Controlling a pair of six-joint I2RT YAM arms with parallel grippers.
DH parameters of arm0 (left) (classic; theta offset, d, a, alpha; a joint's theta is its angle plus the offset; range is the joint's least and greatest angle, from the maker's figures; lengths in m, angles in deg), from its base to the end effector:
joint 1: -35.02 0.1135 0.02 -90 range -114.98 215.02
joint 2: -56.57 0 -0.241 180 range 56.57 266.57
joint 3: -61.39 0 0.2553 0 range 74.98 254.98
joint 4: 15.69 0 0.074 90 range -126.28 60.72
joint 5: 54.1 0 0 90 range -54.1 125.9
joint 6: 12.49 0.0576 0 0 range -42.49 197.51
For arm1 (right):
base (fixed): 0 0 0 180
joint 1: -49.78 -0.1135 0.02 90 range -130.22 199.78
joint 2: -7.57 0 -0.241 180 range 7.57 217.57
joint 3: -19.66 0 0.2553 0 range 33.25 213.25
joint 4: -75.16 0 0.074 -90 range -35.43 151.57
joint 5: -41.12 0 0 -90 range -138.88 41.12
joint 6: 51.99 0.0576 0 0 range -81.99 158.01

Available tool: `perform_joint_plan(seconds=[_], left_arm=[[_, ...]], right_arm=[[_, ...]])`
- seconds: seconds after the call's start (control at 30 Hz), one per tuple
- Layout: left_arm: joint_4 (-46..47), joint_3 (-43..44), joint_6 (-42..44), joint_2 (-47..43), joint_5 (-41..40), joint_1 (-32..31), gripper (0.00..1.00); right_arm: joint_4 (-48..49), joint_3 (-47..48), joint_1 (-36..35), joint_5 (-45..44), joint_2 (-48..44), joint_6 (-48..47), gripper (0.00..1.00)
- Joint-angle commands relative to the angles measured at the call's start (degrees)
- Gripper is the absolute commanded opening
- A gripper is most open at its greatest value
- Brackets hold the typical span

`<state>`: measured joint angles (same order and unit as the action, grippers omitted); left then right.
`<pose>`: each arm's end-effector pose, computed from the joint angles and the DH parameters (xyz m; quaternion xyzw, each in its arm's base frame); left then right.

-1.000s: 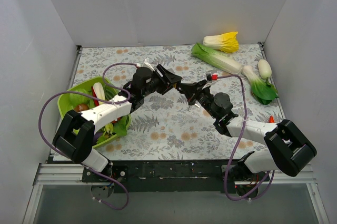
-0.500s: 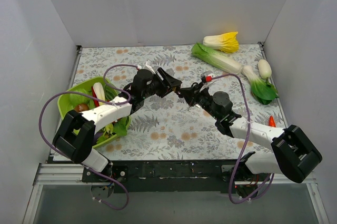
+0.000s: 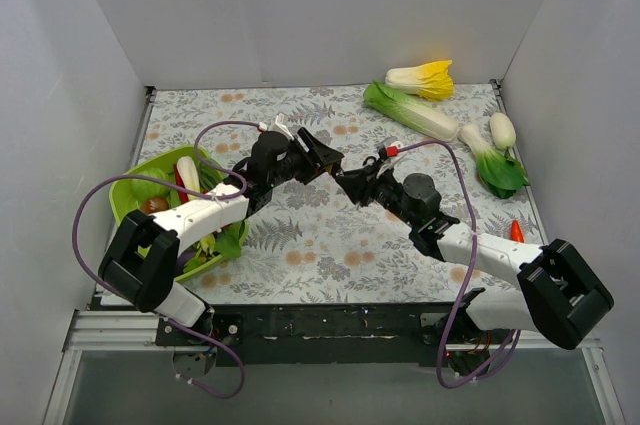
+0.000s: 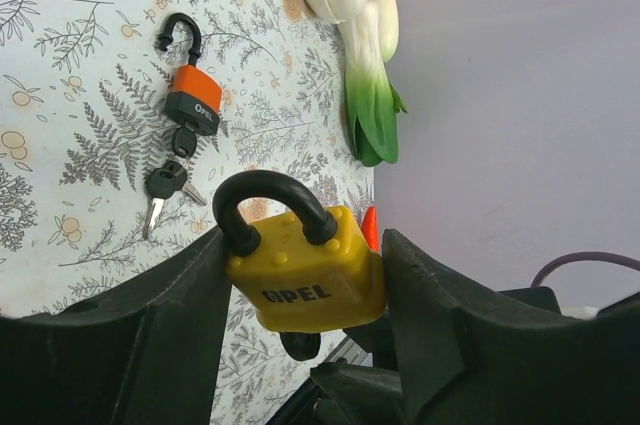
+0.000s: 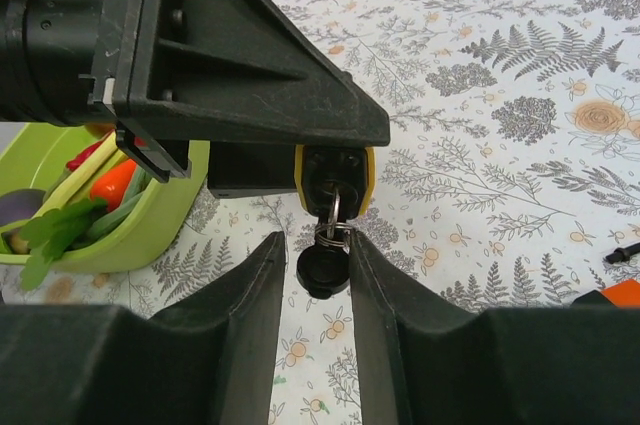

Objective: Unlock with the key

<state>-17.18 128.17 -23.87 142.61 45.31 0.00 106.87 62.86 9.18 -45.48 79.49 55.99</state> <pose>0.2949 -0.2182 0.2234 -0.4098 0.7119 -0.5509 0.1476 0.2259 0.1981 0.2268 -0.1561 0.6705 0.3725 0.6223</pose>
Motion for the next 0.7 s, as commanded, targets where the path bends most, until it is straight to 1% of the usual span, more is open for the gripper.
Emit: perform_joint_plan(seconds=[0.0, 0.17, 0.5, 0.6, 0.67], left_arm=[[2.7, 0.4, 1.4, -4.1, -0.2, 0.2, 0.0], [2.8, 0.0, 1.9, -4.1, 0.3, 0.2, 0.0], [3.4, -0.5, 2.2, -4.6, 1.0, 0.1, 0.0], [3.4, -0.5, 2.6, -5.0, 1.0, 0.1, 0.0], [3.6, -0.8, 2.7, -5.2, 1.0, 0.1, 0.0]], right_arm=[[0.3, 3.3, -0.4, 0.9, 0.0, -0.2, 0.39], [0.6, 4.2, -0.4, 0.8, 1.1, -0.1, 0.33], [0.0, 6.3, -0.2, 0.9, 3.4, 0.1, 0.33], [0.6, 6.2, -0.1, 1.1, 3.9, 0.7, 0.28], [1.5, 5.6, 0.1, 1.2, 4.0, 1.8, 0.16]])
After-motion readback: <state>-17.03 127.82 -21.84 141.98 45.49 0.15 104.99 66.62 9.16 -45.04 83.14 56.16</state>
